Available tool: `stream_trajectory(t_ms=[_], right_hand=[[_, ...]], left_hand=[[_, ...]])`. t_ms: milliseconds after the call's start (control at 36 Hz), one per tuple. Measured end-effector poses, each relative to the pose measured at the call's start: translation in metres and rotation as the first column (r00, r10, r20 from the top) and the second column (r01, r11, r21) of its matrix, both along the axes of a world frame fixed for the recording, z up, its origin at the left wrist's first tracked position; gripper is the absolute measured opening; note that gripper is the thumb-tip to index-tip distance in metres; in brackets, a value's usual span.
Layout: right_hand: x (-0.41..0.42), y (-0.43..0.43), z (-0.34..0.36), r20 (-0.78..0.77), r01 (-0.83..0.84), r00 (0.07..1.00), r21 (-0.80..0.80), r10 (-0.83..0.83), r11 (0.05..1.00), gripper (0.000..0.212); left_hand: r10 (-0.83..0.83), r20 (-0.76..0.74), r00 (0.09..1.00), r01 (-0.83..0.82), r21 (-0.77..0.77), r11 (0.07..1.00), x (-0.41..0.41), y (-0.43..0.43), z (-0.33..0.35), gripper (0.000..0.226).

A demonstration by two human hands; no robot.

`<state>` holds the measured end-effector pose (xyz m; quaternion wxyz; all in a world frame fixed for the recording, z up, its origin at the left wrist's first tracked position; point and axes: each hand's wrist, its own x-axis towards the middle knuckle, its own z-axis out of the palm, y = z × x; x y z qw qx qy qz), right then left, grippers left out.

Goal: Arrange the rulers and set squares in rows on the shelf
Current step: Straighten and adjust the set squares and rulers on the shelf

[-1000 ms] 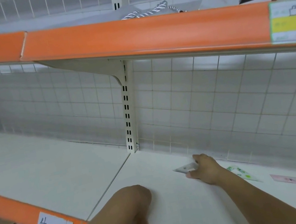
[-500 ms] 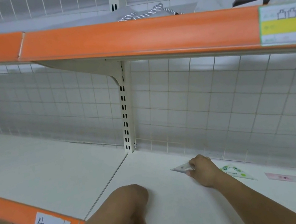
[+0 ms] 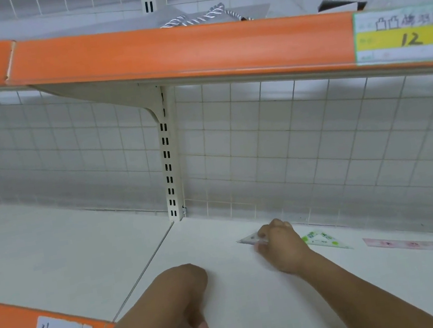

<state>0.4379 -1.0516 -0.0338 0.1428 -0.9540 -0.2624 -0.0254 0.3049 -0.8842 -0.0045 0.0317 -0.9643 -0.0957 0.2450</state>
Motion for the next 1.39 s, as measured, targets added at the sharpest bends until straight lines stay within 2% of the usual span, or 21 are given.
stream_trajectory(t_ms=[83, 167, 306, 444, 583, 722, 1000, 1389], right_hand=[[-0.016, -0.003, 0.001, -0.006, -0.044, 0.999, -0.022, 0.044, 0.999, 0.039], [-0.030, -0.011, 0.003, 0.034, 0.000, 0.999, -0.069, 0.002, 0.998, 0.029], [-0.051, -0.026, 0.005, 0.051, 0.043, 0.998, -0.117, -0.038, 0.992, 0.031], [-0.071, -0.038, 0.007, 0.050, 0.099, 0.994, -0.125, -0.094, 0.987, 0.030], [-0.090, -0.047, 0.006, 0.043, 0.161, 0.987, -0.116, -0.157, 0.980, 0.028], [-0.107, -0.065, 0.009, 0.048, 0.244, 0.969, -0.049, -0.241, 0.969, 0.028], [-0.128, -0.132, 0.016, 0.020, 0.360, 0.933, -0.014, -0.359, 0.933, 0.028], [-0.133, -0.292, 0.037, 0.063, 0.371, 0.928, -0.052, -0.368, 0.927, 0.022]], left_hand=[[0.021, 0.023, 1.000, -0.020, -0.051, 0.998, -0.003, 0.003, -0.002, 0.063], [0.018, 0.033, 0.999, -0.016, -0.083, 0.996, -0.008, 0.004, 0.001, 0.062], [-0.065, 0.094, 0.993, 0.073, -0.084, 0.994, -0.010, 0.011, 0.003, 0.065], [-0.075, 0.258, 0.963, 0.112, -0.133, 0.985, -0.005, 0.015, 0.001, 0.052], [-0.125, 0.403, 0.907, 0.178, -0.096, 0.979, -0.003, -0.004, -0.001, 0.031], [-0.212, 0.482, 0.850, 0.273, -0.059, 0.960, -0.001, -0.035, 0.008, 0.028], [-0.382, 0.474, 0.794, 0.424, 0.020, 0.905, -0.006, -0.107, 0.015, 0.029], [-0.370, 0.521, 0.769, 0.424, 0.017, 0.906, -0.008, -0.269, 0.026, 0.029]])
